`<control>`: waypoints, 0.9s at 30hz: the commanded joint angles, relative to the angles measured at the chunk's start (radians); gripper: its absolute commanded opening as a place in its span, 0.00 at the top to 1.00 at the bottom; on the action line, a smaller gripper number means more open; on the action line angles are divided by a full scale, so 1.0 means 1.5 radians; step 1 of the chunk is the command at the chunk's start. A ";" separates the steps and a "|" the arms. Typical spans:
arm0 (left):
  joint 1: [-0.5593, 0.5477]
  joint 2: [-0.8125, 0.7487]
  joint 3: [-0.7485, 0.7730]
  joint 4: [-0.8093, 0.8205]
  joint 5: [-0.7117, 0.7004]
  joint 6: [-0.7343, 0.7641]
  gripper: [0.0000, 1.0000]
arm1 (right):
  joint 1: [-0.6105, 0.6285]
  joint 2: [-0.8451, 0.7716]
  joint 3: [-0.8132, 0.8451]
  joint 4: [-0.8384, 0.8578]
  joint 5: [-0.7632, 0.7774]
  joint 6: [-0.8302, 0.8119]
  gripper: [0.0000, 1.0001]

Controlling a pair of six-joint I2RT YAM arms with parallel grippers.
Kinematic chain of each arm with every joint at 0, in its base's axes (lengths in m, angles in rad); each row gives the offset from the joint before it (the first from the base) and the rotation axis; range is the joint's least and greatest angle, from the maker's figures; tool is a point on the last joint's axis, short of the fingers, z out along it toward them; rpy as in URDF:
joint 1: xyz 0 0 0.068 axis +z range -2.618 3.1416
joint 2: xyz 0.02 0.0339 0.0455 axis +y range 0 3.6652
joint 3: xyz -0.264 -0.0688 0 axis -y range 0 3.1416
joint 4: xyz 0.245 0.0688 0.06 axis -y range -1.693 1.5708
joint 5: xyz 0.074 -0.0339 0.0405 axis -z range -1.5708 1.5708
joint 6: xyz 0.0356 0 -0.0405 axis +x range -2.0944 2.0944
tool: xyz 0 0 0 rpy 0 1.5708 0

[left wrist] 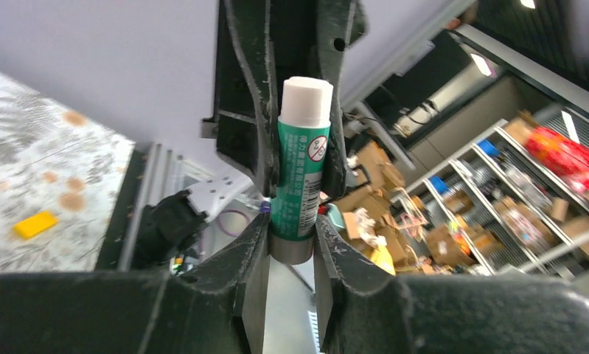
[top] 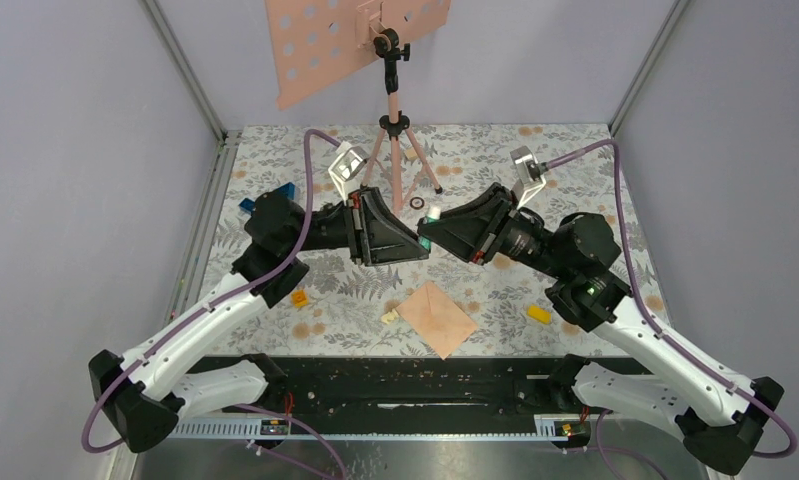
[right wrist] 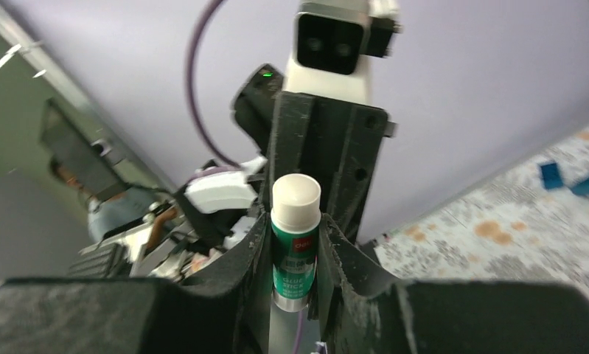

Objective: Place the letter into the envelope and seal it
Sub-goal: Screw the solid glue.

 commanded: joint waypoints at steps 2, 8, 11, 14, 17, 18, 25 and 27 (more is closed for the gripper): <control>0.023 0.014 0.008 0.340 0.040 -0.193 1.00 | 0.004 0.018 0.011 0.113 -0.242 0.025 1.00; 0.030 0.053 -0.007 0.494 0.051 -0.299 1.00 | 0.004 0.030 0.021 0.117 -0.293 0.032 1.00; 0.031 0.065 -0.008 0.520 0.050 -0.319 1.00 | 0.004 0.029 0.027 0.094 -0.304 0.022 1.00; 0.033 0.065 -0.005 0.491 0.052 -0.298 0.87 | 0.003 0.018 0.034 0.039 -0.297 -0.018 1.00; 0.038 0.046 0.002 0.389 0.054 -0.242 0.64 | -0.003 -0.001 0.044 -0.034 -0.289 -0.065 1.00; 0.042 0.036 0.006 0.330 0.052 -0.208 0.60 | -0.005 -0.009 0.052 -0.072 -0.283 -0.088 1.00; 0.078 -0.049 0.095 -0.260 -0.083 0.133 0.39 | -0.011 -0.066 0.144 -0.538 -0.047 -0.337 1.00; 0.084 -0.051 0.119 -0.389 -0.157 0.195 0.35 | -0.011 -0.072 0.156 -0.619 0.046 -0.363 1.00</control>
